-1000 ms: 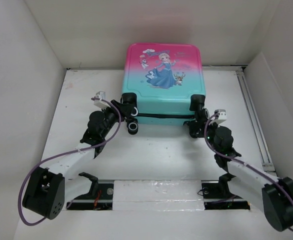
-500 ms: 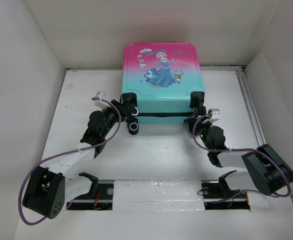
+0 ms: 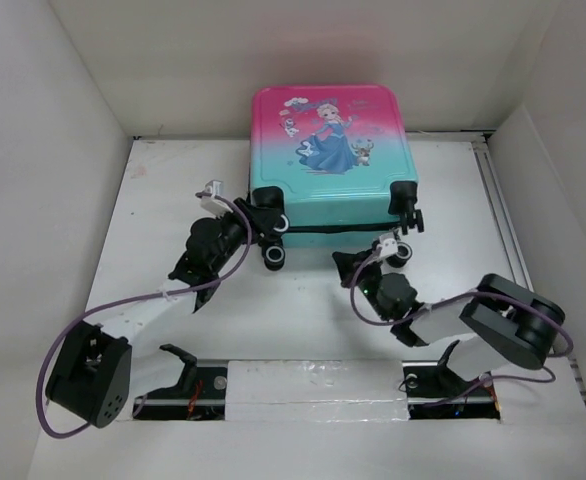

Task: Pack the luggage

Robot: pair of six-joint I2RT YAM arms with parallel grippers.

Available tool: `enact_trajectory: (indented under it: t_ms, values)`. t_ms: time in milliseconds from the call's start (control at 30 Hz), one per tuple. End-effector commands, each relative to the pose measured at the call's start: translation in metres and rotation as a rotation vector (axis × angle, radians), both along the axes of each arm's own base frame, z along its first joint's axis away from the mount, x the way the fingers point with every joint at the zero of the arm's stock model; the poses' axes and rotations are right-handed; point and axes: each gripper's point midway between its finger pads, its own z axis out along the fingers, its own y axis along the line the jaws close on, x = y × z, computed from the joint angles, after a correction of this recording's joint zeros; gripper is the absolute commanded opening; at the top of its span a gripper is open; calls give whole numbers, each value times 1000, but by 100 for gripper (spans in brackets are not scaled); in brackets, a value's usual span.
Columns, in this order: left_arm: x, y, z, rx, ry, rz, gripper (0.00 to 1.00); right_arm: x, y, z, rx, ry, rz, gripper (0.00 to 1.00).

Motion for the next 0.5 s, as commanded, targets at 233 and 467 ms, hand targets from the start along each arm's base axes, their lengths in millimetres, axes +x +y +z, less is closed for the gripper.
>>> enact_trajectory:
  t_ms: [233, 467]
  values:
    - [-26, -37, 61, -45, -163, -147, 0, -1, -39, -2, 99, 28, -180, 16]
    - [-23, -19, 55, -39, -154, -80, 0, 19, -91, 21, 112, -27, -239, 52]
